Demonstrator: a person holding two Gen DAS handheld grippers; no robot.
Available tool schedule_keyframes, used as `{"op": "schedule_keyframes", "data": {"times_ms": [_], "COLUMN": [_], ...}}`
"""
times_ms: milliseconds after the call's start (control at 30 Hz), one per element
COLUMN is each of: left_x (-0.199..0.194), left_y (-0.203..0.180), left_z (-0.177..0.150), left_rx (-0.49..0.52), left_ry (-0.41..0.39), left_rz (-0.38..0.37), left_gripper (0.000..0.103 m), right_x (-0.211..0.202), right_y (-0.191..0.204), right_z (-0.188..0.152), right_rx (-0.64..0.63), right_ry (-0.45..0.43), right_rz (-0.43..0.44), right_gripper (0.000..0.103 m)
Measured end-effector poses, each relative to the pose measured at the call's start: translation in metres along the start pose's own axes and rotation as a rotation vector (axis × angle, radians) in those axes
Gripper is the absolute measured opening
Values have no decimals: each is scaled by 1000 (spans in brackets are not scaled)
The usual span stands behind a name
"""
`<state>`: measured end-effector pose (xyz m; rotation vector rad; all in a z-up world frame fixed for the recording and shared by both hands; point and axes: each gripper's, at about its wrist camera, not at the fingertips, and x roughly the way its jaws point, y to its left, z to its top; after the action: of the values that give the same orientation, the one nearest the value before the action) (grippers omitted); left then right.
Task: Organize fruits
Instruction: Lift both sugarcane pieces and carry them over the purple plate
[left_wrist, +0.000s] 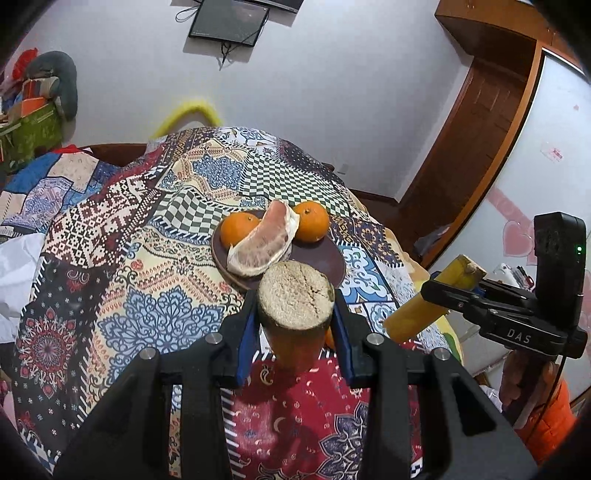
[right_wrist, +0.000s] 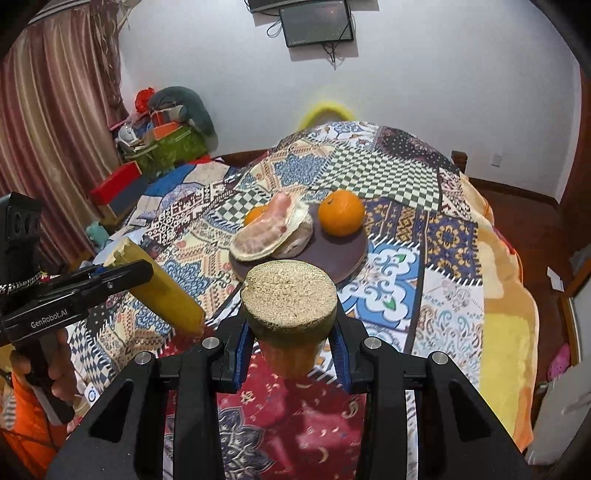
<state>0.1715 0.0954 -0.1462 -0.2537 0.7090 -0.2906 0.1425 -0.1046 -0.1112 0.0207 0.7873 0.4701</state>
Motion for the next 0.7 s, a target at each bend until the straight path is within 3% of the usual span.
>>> {"op": "schedule_keyframes", "data": {"times_ms": [700], "left_x": [50], "left_y": [-29], "left_z": [35], "left_rx": [23], "left_ry": [7], "left_rz": [127], "left_gripper": [36], "right_x": [25], "right_y": [-39], "right_z": [33], "right_rx": [-55], "right_ry": [-55], "right_rz": [79], "right_gripper": [33]}}
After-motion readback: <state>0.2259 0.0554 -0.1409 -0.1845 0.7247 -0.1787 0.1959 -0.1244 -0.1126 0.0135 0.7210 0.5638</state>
